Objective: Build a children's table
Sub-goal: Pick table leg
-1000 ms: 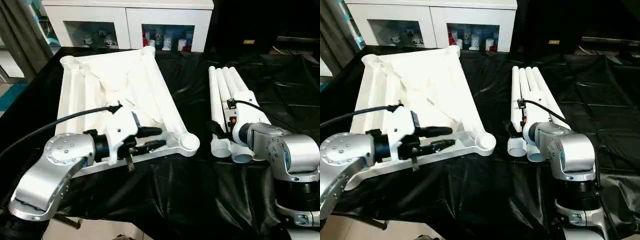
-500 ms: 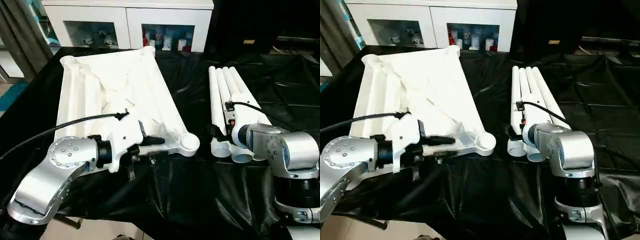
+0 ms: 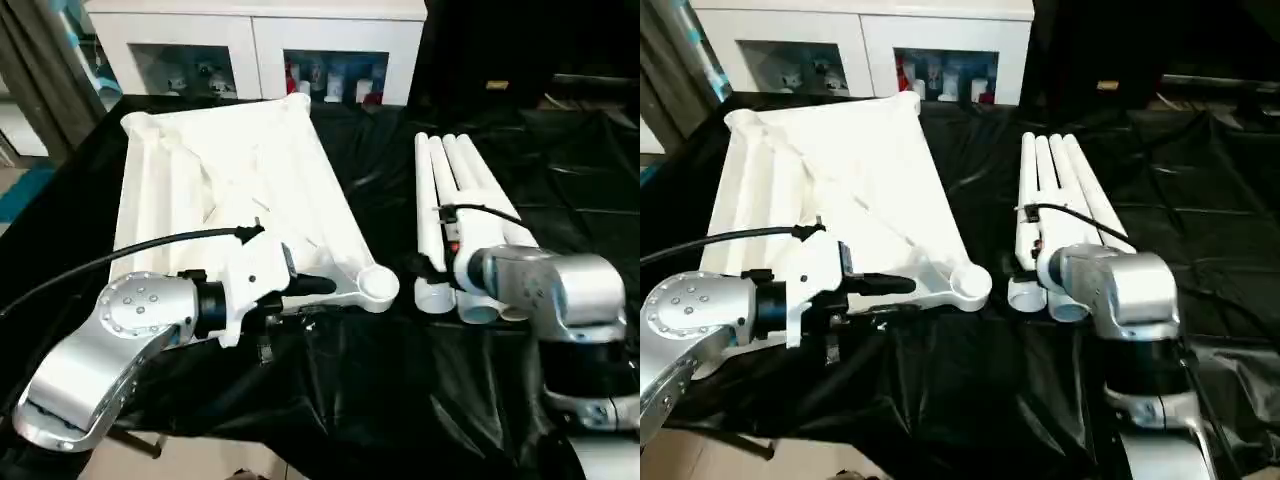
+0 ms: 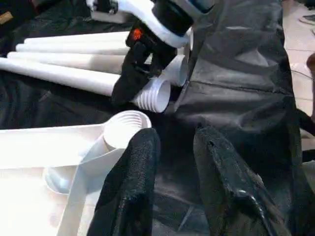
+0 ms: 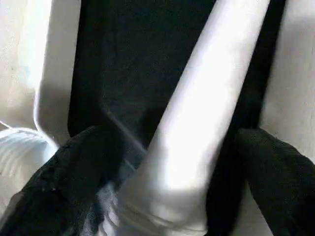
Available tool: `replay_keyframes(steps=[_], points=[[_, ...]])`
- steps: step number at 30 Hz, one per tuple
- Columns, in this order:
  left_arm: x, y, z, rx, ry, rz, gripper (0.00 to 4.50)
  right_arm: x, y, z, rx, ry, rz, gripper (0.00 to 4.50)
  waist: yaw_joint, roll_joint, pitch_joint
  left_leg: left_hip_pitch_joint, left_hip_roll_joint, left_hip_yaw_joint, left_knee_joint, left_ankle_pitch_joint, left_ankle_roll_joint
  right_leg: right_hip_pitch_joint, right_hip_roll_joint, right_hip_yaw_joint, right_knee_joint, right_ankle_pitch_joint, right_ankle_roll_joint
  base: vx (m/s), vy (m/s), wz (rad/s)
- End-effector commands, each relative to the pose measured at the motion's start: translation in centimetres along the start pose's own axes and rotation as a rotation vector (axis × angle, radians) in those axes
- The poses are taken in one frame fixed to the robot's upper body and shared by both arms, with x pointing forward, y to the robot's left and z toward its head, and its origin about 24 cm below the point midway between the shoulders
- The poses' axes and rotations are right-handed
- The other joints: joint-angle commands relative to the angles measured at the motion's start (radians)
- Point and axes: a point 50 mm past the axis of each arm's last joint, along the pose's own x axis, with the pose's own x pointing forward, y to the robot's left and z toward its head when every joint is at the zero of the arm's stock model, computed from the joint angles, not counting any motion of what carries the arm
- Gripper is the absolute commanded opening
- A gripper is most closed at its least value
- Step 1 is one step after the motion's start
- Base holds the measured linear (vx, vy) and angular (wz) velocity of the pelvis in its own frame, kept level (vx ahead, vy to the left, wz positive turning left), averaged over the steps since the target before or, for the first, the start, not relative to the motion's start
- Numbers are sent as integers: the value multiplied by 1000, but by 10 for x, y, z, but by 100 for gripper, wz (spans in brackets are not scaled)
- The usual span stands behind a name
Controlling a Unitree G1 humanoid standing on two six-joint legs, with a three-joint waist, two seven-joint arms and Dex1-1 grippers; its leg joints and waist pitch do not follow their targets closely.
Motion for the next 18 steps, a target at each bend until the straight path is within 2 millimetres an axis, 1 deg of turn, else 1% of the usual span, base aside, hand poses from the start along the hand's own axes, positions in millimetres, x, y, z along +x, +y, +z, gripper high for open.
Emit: replay_keyframes(steps=[1,2,3,4,6,8,9,11,12,14,16,17,18], points=[[1,-1,3,17,12,-6,143,3,-3,4,6,20,-19,446,5,-5,-60,5,40,-9,-70,-30,10,63,-50,49,-53,-32,-269,0,0,0],[1,-1,3,17,12,-7,143,3,-3,4,7,22,-20,446,5,-6,-62,6,40,-8,-70,-33,9,63,-50,49,-53,-38,-270,0,0,0],[1,-1,3,21,16,-6,143,4,-3,4,4,28,-24,446,6,-7,-60,5,40,-8,-70,-36,9,62,-50,49,-54,-46,-267,0,0,0],[1,0,3,23,19,-5,143,5,-4,4,2,31,-27,419,6,-6,-60,5,41,-8,-70,-37,8,62,-50,49,-54,-47,-263,0,0,0],[1,0,4,33,25,4,143,7,-5,3,2,44,-28,411,6,-9,-62,5,41,-8,-69,-31,9,63,-50,49,-53,-41,-263,0,0,0],[1,1,4,38,27,9,143,8,-5,3,4,54,-24,406,9,-9,-63,4,40,-7,-68,-17,15,64,-50,50,-51,-19,-265,0,0,0],[2,1,4,38,31,6,143,9,-6,3,7,58,-22,373,10,-9,-63,4,40,-7,-68,-16,17,64,-50,49,-51,-16,-268,0,0,0],[2,0,3,37,36,0,143,10,-6,3,11,62,-21,368,10,-9,-63,3,40,-8,-68,-15,17,64,-50,48,-50,-15,-269,0,0,0],[2,-1,3,38,41,-6,170,11,-6,3,12,63,-21,364,10,-8,-63,3,39,-8,-68,-17,17,64,-49,48,-50,-19,-268,0,0,0],[2,-1,3,44,48,-6,177,12,-6,3,25,66,-19,333,10,-9,-61,5,40,-6,-68,-36,14,62,-51,49,-53,-47,-265,0,0,0],[3,-2,3,38,44,-17,177,13,-7,2,45,74,-19,325,11,-8,-63,4,40,-6,-67,-28,12,63,-50,49,-52,-41,-265,0,0,0],[3,-2,4,38,40,-15,184,14,-7,1,52,79,-19,317,12,-8,-64,4,39,-6,-67,-26,12,64,-50,49,-52,-37,-266,0,0,0],[3,-2,4,38,40,-15,202,14,-7,1,52,79,-19,308,12,-8,-64,4,39,-6,-67,-24,12,64,-50,49,-51,-33,-266,0,0,0]])
